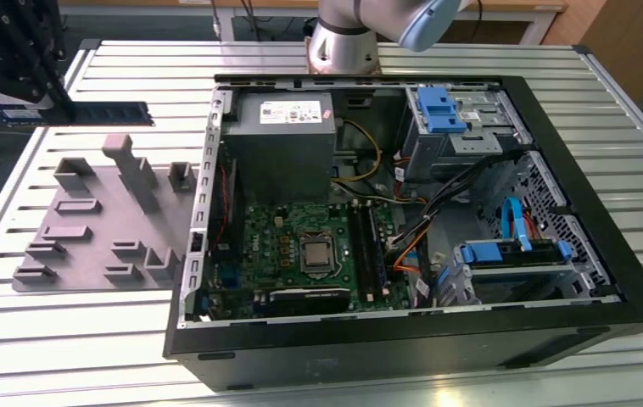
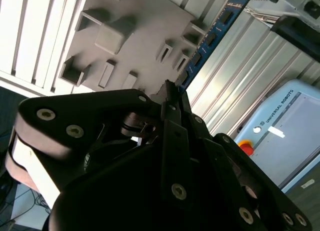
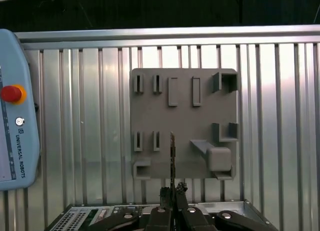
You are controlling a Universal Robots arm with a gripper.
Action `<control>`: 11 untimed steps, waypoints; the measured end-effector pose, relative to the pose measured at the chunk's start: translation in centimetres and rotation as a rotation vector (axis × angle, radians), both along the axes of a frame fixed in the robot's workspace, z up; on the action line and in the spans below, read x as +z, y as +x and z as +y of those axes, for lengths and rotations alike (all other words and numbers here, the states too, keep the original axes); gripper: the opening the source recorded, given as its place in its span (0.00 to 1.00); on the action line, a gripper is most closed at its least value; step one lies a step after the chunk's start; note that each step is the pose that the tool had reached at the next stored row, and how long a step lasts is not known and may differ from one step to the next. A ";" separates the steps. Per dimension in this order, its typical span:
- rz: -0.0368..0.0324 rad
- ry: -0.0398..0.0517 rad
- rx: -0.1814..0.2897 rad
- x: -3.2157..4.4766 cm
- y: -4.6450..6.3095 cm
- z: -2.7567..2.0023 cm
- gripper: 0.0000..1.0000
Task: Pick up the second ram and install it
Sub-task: 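Pick up the second ram and move it above second insertion slot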
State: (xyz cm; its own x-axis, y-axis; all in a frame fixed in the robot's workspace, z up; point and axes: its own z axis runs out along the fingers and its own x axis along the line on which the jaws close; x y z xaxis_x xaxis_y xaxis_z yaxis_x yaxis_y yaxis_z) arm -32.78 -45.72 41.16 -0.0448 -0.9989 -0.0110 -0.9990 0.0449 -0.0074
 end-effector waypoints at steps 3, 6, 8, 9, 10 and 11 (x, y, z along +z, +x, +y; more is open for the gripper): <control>0.0001 -0.0001 0.000 0.00 1.1 0.00 0.14; 0.0000 0.0000 0.000 0.00 2.2 0.00 0.14; 0.0001 0.0000 0.000 0.00 3.0 0.00 0.14; 0.0000 0.0000 0.000 0.00 3.4 0.00 0.14; 0.0000 0.0000 0.000 0.00 3.8 0.00 0.14; 0.0000 0.0000 0.000 0.00 4.1 0.00 0.14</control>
